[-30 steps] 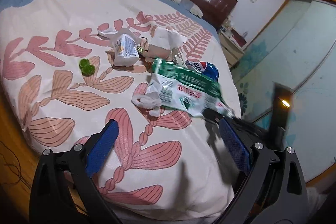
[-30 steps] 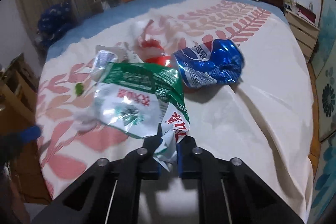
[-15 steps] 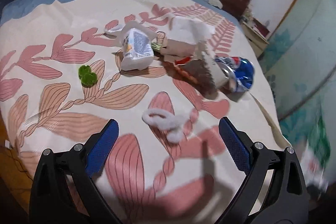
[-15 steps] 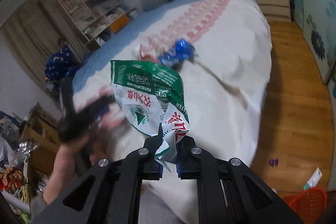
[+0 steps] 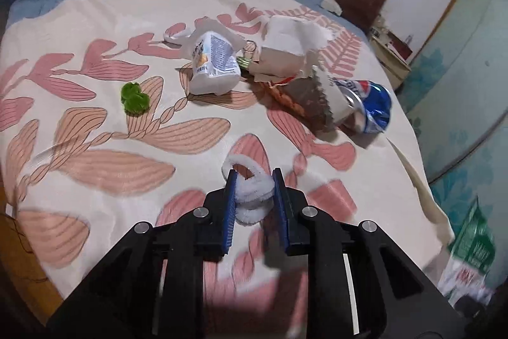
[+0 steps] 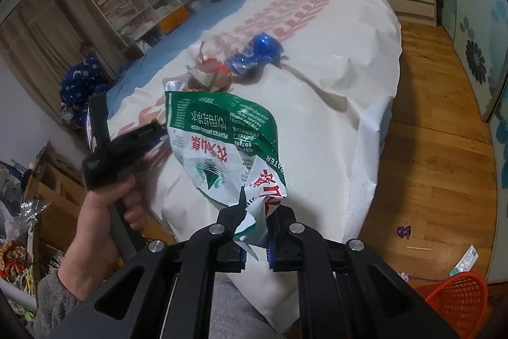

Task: Collect trash
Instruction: 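Carry the bag and tissue to the red basket and release both, then return both tools to the bed, then grasp the white milk carton with the right tool while the left tool grasps the green sponge, then carry the carton and sponge to the red basket and release both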

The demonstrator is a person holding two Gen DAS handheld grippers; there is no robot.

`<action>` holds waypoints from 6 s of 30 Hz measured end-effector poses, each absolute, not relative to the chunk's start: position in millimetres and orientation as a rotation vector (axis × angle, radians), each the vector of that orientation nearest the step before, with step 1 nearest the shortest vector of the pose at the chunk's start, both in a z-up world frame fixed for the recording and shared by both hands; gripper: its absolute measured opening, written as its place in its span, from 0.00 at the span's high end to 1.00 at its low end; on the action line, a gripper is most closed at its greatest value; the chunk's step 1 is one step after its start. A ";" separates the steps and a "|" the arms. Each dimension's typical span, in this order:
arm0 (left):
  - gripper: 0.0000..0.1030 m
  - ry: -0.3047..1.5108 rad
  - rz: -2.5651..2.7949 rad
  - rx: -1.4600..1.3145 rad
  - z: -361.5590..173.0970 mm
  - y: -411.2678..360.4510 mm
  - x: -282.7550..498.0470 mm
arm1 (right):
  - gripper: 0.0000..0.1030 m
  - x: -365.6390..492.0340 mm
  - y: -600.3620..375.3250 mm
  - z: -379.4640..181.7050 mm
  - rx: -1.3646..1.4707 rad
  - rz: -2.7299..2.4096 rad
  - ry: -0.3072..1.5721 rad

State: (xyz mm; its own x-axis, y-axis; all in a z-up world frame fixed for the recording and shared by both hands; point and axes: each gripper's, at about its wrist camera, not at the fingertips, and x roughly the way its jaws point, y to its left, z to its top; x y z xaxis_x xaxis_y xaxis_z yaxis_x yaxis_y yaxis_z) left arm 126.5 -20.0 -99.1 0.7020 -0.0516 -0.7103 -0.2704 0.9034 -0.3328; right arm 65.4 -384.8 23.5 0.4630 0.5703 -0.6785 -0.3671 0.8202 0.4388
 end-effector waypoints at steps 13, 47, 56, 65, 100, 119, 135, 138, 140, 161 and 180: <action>0.80 0.590 -0.084 -0.415 15.5 -106.4 15.8 | 0.90 31.2 -544.5 118.8 0.326 0.442 0.670; 0.58 1.405 -0.762 0.145 -164.9 -578.5 31.8 | 0.54 -112.1 -805.1 -196.3 0.504 -0.128 1.379; 0.36 1.386 -0.764 0.133 -158.4 -575.9 26.6 | 0.43 -125.7 -804.7 -192.8 0.501 -0.166 1.376; 0.35 1.317 -0.719 -0.125 -127.8 -531.2 39.4 | 0.37 -106.2 -795.5 -154.8 0.492 -0.146 1.300; 0.18 0.593 0.053 -0.320 -3.9 20.2 9.4 | 0.26 29.5 -288.6 71.7 0.079 0.519 0.750; 0.18 0.652 0.134 -0.372 -17.2 68.1 22.6 | 0.24 109.9 -147.0 45.7 0.080 0.593 0.712; 0.18 0.687 0.115 -0.473 -35.8 99.7 28.4 | 0.53 255.1 -30.3 -24.7 0.222 0.516 0.992; 0.18 0.694 0.111 -0.472 -39.7 101.6 40.9 | 0.60 249.4 -36.6 -22.8 0.248 0.573 0.965; 0.18 0.691 0.103 -0.460 -40.5 102.0 54.6 | 0.60 238.1 -43.7 -16.7 0.238 0.601 0.927; 0.82 0.945 0.128 -0.369 -112.9 97.6 189.1 | 0.59 132.2 -169.6 -13.6 0.306 0.600 0.948; 0.92 0.716 0.048 -0.321 -14.9 27.5 75.2 | 0.60 86.0 -270.6 40.1 0.401 0.650 0.852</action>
State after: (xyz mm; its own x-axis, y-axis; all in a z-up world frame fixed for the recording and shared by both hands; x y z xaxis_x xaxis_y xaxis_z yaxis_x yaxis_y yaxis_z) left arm 75.2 27.5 -14.9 0.7556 -0.0663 -0.6517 -0.1521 0.9499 -0.2730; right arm 86.0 -270.6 40.1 0.4855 0.6701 -0.5614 -0.3641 0.7388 0.5671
